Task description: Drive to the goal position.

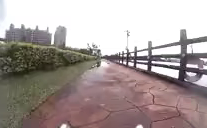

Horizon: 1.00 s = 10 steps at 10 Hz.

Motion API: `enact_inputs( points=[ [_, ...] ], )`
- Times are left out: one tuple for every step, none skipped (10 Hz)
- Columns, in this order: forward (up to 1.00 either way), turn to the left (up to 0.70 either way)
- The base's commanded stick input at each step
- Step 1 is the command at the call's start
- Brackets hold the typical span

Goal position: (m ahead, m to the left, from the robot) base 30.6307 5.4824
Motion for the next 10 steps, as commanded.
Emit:
enact_inputs(
  points=[
    [0.85, 0.01],
    [0.85, 0.01],
    [0.85, 0.01],
    [0.85, 0.01],
    [0.85, 0.01],
    [0.85, 0.01],
    [0.85, 0.01],
    [0.85, 0.01],
    [0.85, 0.01],
    [0.85, 0.01]
  ],
)
